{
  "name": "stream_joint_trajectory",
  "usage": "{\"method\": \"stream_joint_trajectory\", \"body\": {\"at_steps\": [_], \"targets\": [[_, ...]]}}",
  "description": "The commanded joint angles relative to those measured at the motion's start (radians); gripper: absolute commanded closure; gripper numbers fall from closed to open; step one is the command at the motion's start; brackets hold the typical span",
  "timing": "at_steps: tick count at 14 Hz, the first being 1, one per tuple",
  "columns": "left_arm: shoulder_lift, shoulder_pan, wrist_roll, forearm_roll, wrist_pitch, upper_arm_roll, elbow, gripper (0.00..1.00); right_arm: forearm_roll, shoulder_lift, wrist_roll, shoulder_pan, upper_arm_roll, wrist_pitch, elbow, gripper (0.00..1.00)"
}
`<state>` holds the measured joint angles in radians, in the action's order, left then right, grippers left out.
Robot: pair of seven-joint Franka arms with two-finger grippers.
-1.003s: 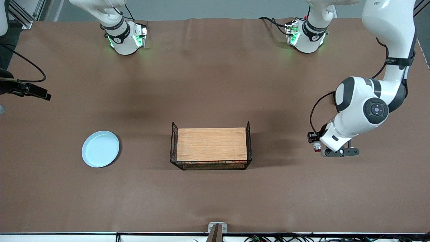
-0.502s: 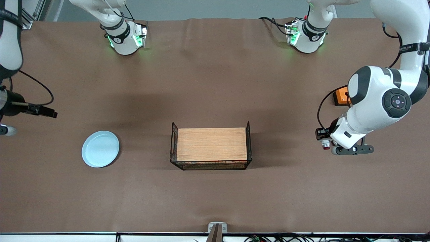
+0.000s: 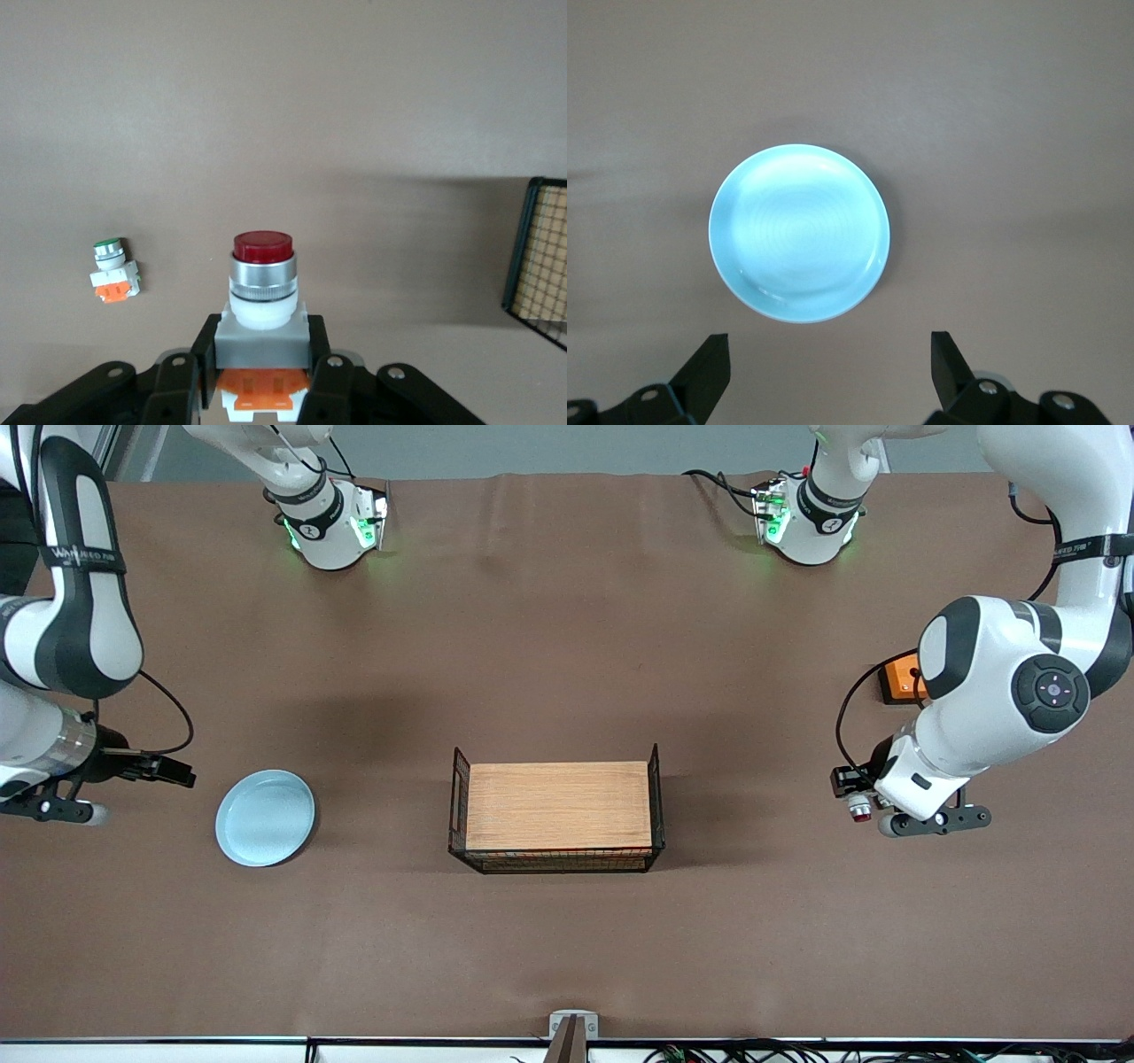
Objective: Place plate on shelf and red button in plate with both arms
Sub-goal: 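Lift the red button with the left gripper while the right gripper reaches the plate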
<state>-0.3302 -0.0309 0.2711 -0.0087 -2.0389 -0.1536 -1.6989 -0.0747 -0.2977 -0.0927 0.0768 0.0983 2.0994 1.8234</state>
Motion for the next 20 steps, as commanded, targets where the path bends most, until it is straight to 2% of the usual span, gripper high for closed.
{"method": "stream_joint_trajectory", "body": {"at_steps": [1,4,10,14,17,18,20], "targets": [[0.005,-0.004,0.028,-0.023,0.022,0.0,0.028,0.65,-0.088,-0.075,-0.139,0.057,-0.011,0.094,0.011,0.0],[0.005,-0.004,0.082,-0.036,0.02,0.002,0.03,0.66,-0.091,-0.153,-0.196,0.084,-0.011,0.201,0.011,0.0],[0.003,-0.004,0.126,-0.036,0.02,0.002,0.036,0.66,-0.106,-0.276,-0.197,0.078,-0.023,0.333,0.007,0.0],[0.0,-0.003,0.267,-0.036,0.02,0.002,0.036,0.66,-0.126,-0.316,-0.196,0.083,-0.045,0.37,0.001,0.0],[-0.001,-0.001,0.284,-0.039,0.02,0.002,0.036,0.66,-0.14,-0.339,-0.197,0.083,-0.045,0.372,-0.006,0.0],[-0.003,-0.001,0.289,-0.039,0.019,0.002,0.038,0.66,-0.138,-0.34,-0.197,0.081,-0.045,0.37,-0.009,0.01],[-0.003,-0.003,0.307,-0.039,0.014,0.002,0.041,0.66,-0.138,-0.347,-0.214,0.08,-0.046,0.372,-0.01,0.11]]}}
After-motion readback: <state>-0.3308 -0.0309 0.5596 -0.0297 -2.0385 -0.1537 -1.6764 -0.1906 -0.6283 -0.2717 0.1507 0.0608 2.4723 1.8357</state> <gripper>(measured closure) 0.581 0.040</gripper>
